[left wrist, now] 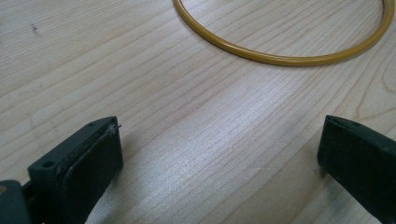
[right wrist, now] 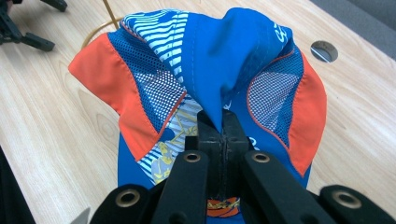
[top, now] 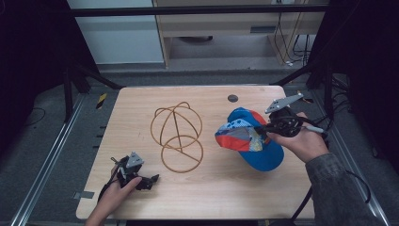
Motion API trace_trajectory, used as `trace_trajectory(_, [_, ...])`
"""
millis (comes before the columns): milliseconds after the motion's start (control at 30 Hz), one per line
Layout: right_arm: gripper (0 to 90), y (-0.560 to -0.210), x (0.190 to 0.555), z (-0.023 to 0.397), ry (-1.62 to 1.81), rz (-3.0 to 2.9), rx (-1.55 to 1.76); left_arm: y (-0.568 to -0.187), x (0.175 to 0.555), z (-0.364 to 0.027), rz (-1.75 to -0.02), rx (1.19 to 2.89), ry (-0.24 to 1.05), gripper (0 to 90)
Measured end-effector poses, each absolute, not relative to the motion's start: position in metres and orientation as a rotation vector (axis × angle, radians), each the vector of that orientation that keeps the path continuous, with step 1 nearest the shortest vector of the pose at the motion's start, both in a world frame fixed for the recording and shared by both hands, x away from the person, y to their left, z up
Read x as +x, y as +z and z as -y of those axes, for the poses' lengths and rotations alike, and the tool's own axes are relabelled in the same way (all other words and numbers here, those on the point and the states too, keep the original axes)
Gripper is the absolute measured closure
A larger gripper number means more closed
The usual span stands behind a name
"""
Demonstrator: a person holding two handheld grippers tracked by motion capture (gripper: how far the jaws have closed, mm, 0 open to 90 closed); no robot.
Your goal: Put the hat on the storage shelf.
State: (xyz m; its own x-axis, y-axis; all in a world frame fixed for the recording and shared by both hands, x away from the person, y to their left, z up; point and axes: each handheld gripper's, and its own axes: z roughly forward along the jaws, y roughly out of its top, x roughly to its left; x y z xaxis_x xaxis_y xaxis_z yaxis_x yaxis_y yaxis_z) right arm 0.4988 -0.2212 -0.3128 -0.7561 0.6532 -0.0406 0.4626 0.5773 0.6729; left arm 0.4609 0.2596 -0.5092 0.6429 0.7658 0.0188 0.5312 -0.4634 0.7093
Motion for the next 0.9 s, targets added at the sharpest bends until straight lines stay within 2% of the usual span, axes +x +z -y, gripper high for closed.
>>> trace_trajectory(433, [89.9, -0.297, 0.498, 0.218, 0.981, -2.496, 0.886, -0.509, 0.461, -0.259, -1.009, 2.173, 0.444, 0.0])
trace_trajectory(900, [89.9, -0.258, 0.499, 0.203, 1.027, -2.442, 0.825, -0.509, 0.461, -0.259, -1.009, 2.17, 0.447, 0.0])
